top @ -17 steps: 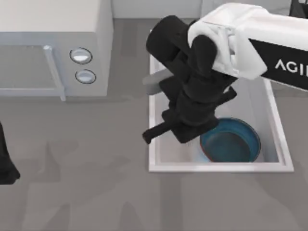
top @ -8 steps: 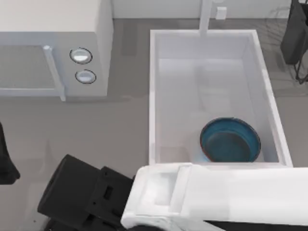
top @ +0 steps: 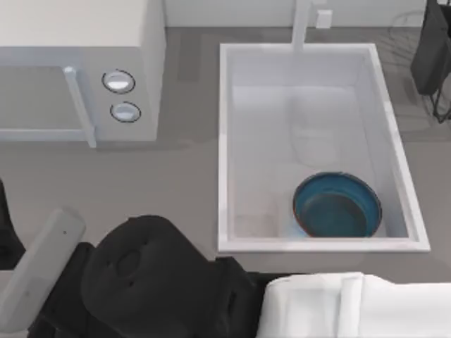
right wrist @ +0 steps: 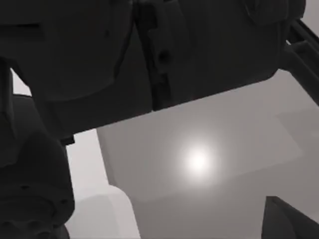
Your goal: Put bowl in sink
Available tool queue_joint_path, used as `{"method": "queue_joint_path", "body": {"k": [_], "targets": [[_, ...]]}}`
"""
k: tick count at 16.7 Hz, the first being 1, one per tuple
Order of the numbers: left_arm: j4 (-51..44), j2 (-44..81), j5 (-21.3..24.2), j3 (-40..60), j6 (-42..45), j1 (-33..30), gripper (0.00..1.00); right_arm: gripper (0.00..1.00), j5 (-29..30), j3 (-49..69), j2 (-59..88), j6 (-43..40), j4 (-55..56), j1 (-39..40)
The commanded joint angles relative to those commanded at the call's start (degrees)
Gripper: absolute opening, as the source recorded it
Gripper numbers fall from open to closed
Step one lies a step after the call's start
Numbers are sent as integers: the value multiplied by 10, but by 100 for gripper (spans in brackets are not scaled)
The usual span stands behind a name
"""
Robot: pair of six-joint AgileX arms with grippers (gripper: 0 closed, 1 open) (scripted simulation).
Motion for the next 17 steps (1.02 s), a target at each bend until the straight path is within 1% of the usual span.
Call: {"method": "queue_joint_path", "body": {"k": [4,9,13,17], "targets": [[0,0,0,0,0,0,100,0,90,-53,-41,-11,159,-74],[0,0,0,0,0,0,100,0,211,-124,-70,-24,320,-201],[0,0,0,0,0,0,100,0,296,-186,-67,-35,404,-300],[0,0,0,0,0,0,100,0,351,-233,-55,-42,447,-369]]}}
